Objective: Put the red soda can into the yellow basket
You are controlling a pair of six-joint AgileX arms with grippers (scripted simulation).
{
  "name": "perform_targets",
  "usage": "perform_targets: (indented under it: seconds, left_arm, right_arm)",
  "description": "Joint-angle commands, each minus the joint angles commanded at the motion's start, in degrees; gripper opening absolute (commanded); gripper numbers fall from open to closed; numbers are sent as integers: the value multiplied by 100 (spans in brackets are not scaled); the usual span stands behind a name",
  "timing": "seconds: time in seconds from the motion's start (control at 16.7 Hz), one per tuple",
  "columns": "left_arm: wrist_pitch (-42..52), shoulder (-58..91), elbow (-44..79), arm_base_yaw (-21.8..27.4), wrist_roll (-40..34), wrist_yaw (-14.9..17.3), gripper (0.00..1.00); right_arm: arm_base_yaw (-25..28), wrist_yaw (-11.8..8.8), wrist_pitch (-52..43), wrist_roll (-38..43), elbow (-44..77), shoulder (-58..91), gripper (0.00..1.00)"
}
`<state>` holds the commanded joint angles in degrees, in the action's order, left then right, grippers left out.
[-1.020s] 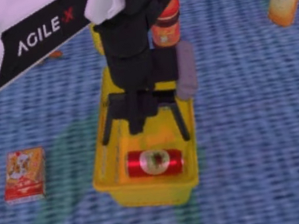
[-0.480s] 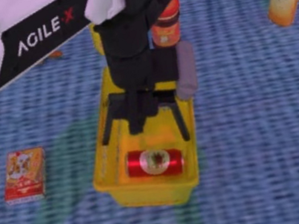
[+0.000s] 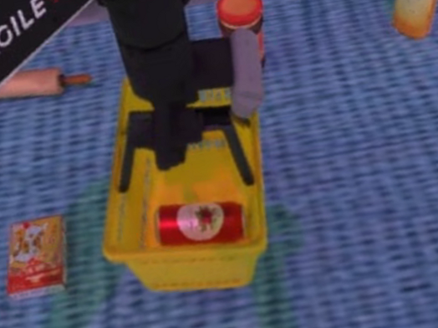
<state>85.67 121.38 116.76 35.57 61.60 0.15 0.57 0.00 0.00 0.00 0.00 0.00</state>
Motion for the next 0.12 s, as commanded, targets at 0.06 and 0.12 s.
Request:
perform_targets:
  seconds: [0.06,0.12]
  left_arm:
    - [83,-22,74,-36,15,-1,0]
    - [106,-30,94,-47,19,-2,0]
  right_arm:
    - [0,0,0,0,0,0,100]
    - [0,0,0,0,0,0,100]
